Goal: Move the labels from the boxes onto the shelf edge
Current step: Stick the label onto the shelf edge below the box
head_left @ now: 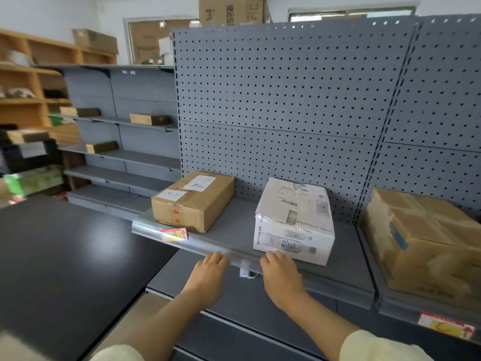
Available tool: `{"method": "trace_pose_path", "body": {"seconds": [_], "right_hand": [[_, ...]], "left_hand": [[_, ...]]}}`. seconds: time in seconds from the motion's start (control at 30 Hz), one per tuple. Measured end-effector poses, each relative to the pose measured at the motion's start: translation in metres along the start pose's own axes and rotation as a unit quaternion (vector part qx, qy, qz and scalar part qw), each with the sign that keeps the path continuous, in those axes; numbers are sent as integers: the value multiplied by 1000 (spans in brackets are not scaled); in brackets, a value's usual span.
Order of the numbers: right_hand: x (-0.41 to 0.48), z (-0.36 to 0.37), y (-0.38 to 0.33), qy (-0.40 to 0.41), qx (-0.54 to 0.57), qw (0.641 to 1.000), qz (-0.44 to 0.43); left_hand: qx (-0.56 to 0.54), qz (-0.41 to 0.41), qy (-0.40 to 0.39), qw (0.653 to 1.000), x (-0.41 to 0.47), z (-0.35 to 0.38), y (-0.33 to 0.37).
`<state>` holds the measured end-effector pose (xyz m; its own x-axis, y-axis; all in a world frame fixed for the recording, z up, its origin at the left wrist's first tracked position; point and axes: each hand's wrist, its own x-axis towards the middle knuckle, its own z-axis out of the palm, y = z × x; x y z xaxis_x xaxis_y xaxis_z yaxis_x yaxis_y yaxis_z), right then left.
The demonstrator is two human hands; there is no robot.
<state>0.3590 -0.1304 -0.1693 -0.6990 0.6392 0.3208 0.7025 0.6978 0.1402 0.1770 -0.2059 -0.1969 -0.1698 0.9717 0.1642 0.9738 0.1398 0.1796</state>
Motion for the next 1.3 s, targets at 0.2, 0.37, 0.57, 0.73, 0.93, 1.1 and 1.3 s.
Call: {"method": "trace_pose_path", "body": {"seconds": [0.2,0.37,0.57,0.73,0.93,1.1,1.3], "right_hand": [[62,9,-80,-16,37,999,-29],[122,15,-142,3,99,994,37],[165,14,-186,-14,161,979,128],[169,21,-191,-13,191,968,162],[174,21,-192,-18,225,956,187],[168,28,-194,-35,204,962,179],[166,29,-191,-34,153,977,143]], "left_hand": [[10,-60,18,998,2,-30,-92],[-2,-62,25,998,18,-51,-166],[-47,-44,15,998,33,-57,-221],[-61,10,7,998,36,-61,-227],[-77,26,9,997,40,-60,-230],[-54,34,-12,998,39,-60,-231],[-56,44,-13,997,42,-57,-231]]}}
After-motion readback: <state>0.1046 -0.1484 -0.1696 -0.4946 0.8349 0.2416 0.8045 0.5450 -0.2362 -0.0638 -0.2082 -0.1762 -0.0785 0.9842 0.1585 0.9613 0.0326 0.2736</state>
